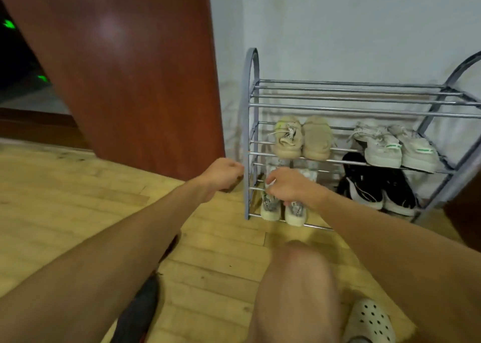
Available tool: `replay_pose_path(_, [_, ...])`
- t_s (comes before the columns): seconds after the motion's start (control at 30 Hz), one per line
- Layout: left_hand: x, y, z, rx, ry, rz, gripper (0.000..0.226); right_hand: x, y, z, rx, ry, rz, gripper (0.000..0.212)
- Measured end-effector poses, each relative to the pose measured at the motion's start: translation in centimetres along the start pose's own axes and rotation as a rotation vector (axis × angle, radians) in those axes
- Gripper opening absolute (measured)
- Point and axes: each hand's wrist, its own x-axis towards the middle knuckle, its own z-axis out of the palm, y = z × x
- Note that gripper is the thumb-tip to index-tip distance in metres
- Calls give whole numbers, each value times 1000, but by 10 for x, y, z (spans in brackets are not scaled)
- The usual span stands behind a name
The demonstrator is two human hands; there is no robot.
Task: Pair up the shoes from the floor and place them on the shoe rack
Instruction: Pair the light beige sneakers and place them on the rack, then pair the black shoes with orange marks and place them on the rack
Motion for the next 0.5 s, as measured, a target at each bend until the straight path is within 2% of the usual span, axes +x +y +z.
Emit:
replay_pose_path(0.17, [-80,-70,-49,169,-9,-123,30,-17,-67,61,-29,-140,-70,33])
replay_pose_path(0.27, [-126,-108,-81,231,21,-226,32,-30,-99,94,-53,-220,-109,25])
replay_pose_path(0.5, [-192,-194,-119,200,183,-365,29,-49,-150,160,-79,-276,-166,37])
